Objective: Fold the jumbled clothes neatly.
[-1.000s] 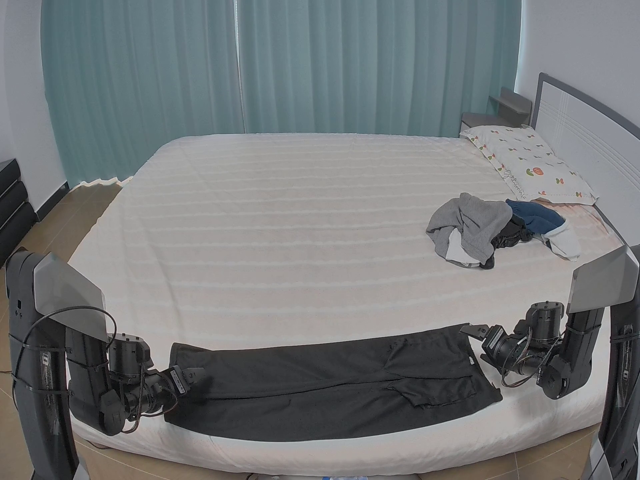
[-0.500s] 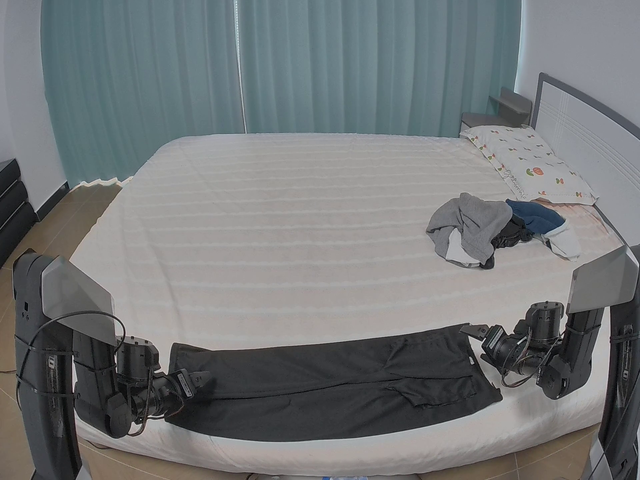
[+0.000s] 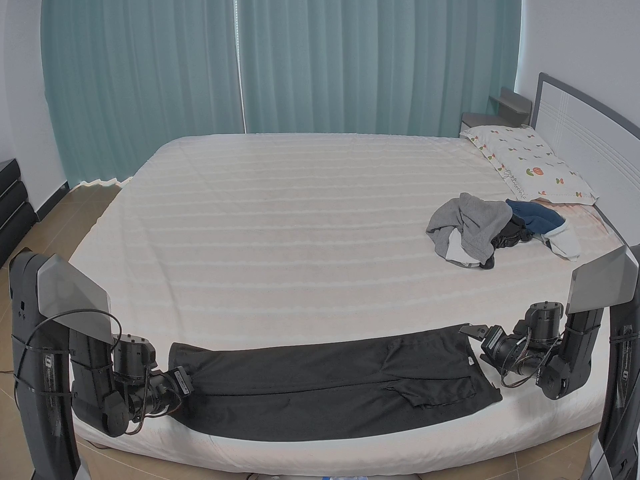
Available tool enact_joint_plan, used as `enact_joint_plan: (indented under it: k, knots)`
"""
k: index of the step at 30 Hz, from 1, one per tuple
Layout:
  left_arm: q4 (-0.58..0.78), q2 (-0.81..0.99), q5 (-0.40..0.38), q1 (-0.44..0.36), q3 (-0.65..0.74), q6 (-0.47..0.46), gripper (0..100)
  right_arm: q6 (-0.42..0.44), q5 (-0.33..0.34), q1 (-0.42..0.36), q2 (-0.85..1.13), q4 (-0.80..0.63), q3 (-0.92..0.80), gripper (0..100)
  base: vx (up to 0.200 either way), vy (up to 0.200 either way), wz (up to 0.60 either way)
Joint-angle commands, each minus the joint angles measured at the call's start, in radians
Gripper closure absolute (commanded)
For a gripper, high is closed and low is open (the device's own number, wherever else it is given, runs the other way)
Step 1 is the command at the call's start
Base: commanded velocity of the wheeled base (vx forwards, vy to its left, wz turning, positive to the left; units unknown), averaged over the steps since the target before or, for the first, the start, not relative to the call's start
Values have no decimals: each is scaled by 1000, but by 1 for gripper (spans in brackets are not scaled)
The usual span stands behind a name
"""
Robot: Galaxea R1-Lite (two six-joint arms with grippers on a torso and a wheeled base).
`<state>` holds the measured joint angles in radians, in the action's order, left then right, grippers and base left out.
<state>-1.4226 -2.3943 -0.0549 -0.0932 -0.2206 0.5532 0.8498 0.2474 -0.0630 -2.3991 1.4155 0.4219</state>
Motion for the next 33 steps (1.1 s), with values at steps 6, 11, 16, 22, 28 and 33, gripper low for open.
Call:
enact_joint_plan:
  k: [6, 11, 16, 22, 28, 33]
  knots:
    - [2, 75, -16, 73, 6, -2, 100, 0, 1, 0, -2, 0, 1, 0, 0, 0, 0]
    - [8, 96, -28, 95, 9, -6, 100, 0, 0, 0, -2, 0, 1, 0, 0, 0, 0]
    - [8, 89, -40, 84, 10, -4, 100, 0, 0, 0, -2, 0, 0, 0, 0, 0, 0]
    - [7, 87, -43, 58, 10, 4, 100, 0, 0, 0, -2, 0, 1, 0, 0, 0, 0]
    - [7, 84, -43, 38, 10, 25, 100, 0, 0, 0, -2, 0, 1, 0, -133, 0, 0]
    - [5, 84, -45, 35, 10, 27, 100, 0, 0, -1, -5, 0, 0, 0, -120, 0, 0]
